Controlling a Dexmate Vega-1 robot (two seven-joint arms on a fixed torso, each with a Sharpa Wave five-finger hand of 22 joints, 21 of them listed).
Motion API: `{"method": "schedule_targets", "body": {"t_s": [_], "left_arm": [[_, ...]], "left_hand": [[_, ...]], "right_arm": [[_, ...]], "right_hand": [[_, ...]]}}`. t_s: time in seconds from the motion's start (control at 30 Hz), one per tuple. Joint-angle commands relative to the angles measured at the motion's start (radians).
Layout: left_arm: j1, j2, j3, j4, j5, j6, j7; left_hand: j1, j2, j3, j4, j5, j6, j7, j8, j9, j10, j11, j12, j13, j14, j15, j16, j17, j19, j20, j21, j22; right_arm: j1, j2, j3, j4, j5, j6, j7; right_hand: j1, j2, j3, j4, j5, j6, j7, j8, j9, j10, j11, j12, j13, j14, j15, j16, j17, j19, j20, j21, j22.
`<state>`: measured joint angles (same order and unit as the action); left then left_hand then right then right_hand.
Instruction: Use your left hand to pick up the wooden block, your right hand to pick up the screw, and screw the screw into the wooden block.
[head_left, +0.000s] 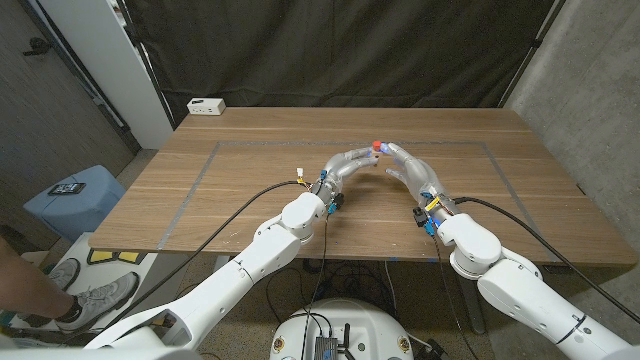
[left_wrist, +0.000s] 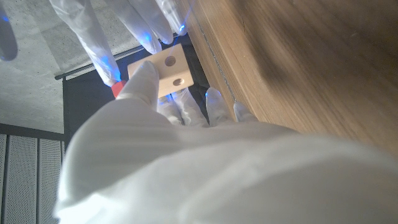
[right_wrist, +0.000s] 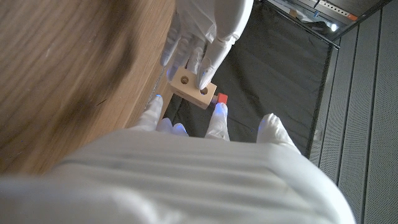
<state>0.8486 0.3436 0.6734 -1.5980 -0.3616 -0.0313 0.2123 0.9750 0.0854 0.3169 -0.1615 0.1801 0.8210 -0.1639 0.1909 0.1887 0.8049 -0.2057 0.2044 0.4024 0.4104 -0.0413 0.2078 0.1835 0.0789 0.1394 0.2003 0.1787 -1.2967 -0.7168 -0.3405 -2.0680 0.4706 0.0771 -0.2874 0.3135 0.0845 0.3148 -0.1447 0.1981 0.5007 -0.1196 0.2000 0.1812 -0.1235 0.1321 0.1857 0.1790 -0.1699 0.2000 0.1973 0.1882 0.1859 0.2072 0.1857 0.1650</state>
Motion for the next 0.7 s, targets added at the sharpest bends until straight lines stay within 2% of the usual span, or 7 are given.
{"method": "schedule_targets", "body": {"t_s": [0.03,0.7], "left_arm": [[-0.005,-0.002,0.001,0.005,0.002,-0.002,-0.001],[0.0,0.0,-0.001,0.003,0.002,-0.005,0.001]], "left_hand": [[0.002,0.008,0.002,0.007,0.009,0.018,0.01,0.007,0.002,0.01,0.001,0.008,0.004,0.009,-0.062,0.005,0.002,0.009,0.001,0.004,0.004],[0.002,0.007,0.003,0.007,0.008,0.018,0.012,0.008,0.002,0.011,0.001,0.008,0.004,0.009,-0.062,0.005,0.002,0.009,0.0,0.004,0.004]], "right_arm": [[-0.002,-0.004,-0.005,-0.006,-0.011,0.006,0.009],[-0.014,0.003,0.004,-0.014,-0.017,0.012,-0.009]], "right_hand": [[0.001,0.007,0.003,0.0,-0.002,0.019,0.001,0.007,0.0,0.005,0.001,0.008,0.003,0.0,-0.004,0.002,0.005,0.007,0.003,0.001,0.003],[0.001,0.007,0.004,0.0,-0.002,0.033,0.007,0.006,0.0,0.006,0.001,0.008,0.003,0.0,-0.004,0.002,0.005,0.008,0.003,0.001,0.002]]}}
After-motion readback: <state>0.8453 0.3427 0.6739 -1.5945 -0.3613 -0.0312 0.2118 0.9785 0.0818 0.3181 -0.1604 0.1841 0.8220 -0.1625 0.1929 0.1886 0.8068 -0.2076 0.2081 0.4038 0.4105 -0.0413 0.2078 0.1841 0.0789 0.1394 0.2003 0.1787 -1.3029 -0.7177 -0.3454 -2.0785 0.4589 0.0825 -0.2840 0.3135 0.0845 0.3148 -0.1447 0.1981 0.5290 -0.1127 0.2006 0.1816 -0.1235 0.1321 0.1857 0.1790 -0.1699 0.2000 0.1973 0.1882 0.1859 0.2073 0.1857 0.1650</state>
